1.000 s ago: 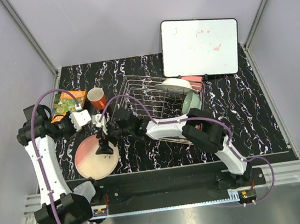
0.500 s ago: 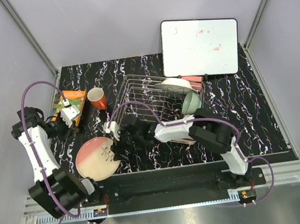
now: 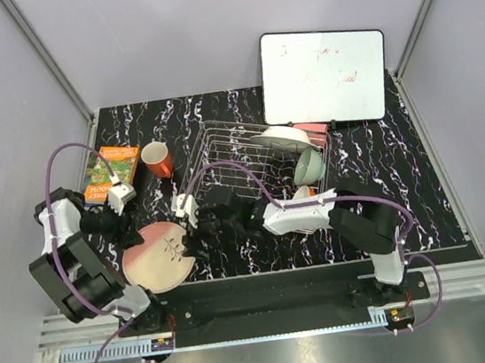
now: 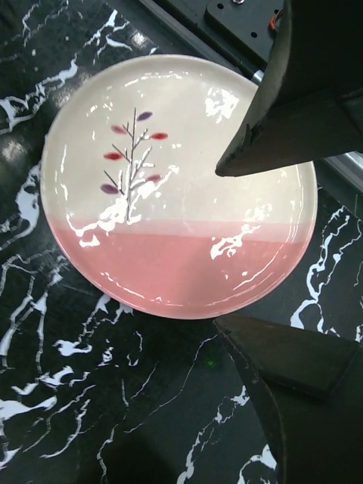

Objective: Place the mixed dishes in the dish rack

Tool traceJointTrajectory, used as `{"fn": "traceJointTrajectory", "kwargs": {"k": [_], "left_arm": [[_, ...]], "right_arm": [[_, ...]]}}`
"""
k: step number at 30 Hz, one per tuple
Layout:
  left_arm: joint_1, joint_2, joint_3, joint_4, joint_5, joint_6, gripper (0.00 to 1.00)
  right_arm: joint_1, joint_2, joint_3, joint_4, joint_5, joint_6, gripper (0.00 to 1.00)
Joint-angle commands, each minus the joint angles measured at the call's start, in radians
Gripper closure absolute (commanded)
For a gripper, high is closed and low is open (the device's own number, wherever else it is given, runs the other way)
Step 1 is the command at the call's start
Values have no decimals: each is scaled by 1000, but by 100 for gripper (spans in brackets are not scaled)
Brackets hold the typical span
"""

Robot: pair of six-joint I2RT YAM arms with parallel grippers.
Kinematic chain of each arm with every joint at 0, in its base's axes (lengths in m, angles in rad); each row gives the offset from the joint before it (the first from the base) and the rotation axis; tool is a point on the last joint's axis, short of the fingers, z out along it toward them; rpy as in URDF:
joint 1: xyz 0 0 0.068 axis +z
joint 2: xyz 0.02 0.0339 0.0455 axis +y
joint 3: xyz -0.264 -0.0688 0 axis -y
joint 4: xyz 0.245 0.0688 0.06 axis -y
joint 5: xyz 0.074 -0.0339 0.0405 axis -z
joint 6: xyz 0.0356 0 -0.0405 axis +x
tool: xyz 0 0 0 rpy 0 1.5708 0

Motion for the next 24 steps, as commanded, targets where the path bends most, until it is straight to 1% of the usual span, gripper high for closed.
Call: {"fn": "traceJointTrajectory", "kwargs": {"k": [1,6,9,12,16,17,21,22,24], "left_arm": [[5,70,-4,92,-35,-67,20],[5,154,-27,165,-102,-122,16],[5,179,-50,253,-135,-161,15],[3,213,-51,301,-173,-202,15],[5,243,-57,315,-207,-211,17],[3,247,-62,318,-215,-202,19],[3,259,-90,317,-231,-170,31],[3,262,-96,317,-234,-165,41],[3,260,-99,312,-236,-150,53]], "right_arm": [[9,-67,-32,72,52,-24,17],[9,-87,-73,114,66,-31,17],[9,-90,-79,120,70,-37,18],[11,-89,-87,129,73,-38,18],[9,-86,-93,137,81,-35,19],[9,-86,-93,141,83,-35,19],[9,-79,-92,143,86,-37,19],[11,-76,-92,143,86,-34,19],[9,-75,-90,141,87,-34,19]]}}
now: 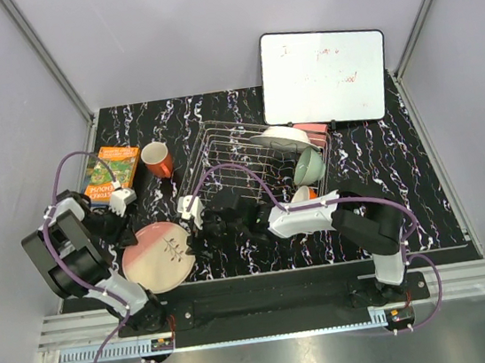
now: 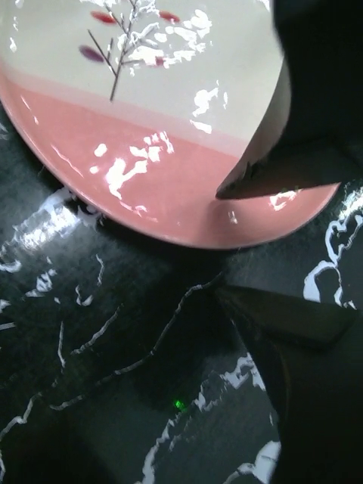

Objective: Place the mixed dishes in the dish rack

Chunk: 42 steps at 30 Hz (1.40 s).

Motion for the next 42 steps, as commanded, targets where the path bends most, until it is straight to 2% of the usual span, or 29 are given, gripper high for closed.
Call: {"fn": "traceJointTrajectory", "kwargs": {"k": [1,8,16,23,31,37,42], "left_arm": [[3,40,-48,20,-77,36,61],[3,26,1,-48,-33,72,100],[0,-69,93,-178,79,119,100],[-14,-130,144,-278,117,160,100],[-24,-250,167,-336,160,301,100],[-35,-267,167,-339,122,331,100],[-41,-281,161,-336,117,332,100]], "right_arm": [[5,-43,4,56,19,-11,19],[5,-34,10,48,25,-8,19],[5,-14,19,43,29,-20,19],[5,9,37,45,26,-28,19],[2,77,119,56,38,-71,2],[2,52,153,76,17,-83,1],[2,-56,120,94,-6,-92,0]]}}
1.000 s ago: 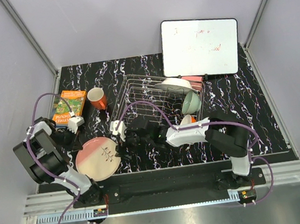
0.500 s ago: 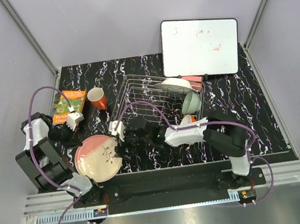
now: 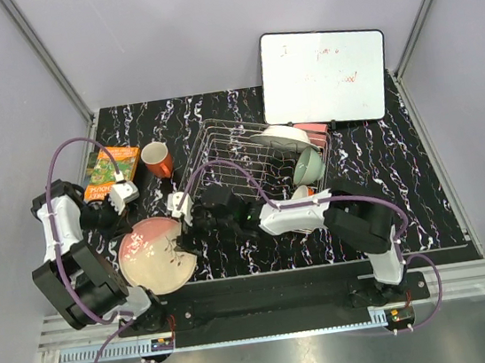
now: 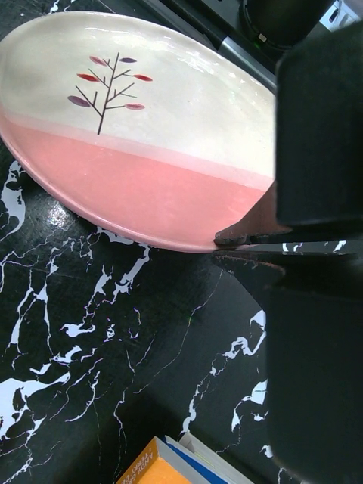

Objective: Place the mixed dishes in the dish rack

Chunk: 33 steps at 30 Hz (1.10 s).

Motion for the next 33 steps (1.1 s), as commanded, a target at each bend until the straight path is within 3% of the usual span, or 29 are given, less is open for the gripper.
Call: {"fn": "traceJointTrajectory", "kwargs": {"k": [1,16,33], "left_arm": [[-9,-45,39,0,26,50,100],[-39,-150,70,-64,72,103,100],[-87,-249,114,-110,139,108,100]], "right_arm": [[1,-134,11,78,0,-31,0],[-23,38,162,21,2,-46,0],[-37,139,270,-56,-243,120,11]]}}
